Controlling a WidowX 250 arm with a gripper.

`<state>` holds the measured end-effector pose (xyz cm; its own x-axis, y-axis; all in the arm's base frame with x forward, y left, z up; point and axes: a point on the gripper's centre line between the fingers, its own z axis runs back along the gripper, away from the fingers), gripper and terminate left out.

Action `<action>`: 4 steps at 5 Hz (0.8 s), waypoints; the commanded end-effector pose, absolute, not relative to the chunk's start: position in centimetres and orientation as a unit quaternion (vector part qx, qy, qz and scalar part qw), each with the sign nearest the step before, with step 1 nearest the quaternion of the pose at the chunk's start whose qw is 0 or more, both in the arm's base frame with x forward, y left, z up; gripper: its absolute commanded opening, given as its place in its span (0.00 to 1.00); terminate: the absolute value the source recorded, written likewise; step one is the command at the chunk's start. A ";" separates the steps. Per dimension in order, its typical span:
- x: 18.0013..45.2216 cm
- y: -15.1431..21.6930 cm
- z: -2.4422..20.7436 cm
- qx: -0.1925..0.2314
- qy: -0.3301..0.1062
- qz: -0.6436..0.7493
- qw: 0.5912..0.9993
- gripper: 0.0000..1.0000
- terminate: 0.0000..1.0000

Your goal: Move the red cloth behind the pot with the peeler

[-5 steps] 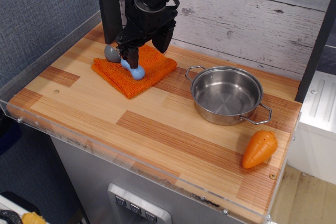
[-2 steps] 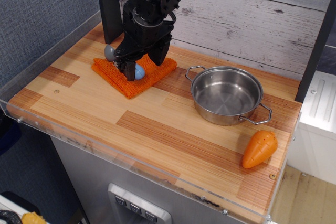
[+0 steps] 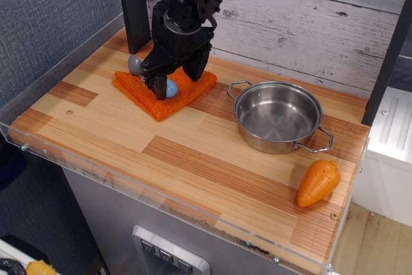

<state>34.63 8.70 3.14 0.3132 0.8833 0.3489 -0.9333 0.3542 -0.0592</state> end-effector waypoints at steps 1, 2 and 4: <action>36.1 9.5 3.2 0.077 -0.181 0.567 0.800 1.00 0.00; 36.0 9.7 3.0 0.077 -0.180 0.570 0.798 0.00 0.00; 35.5 9.7 3.4 0.078 -0.181 0.573 0.796 0.00 0.00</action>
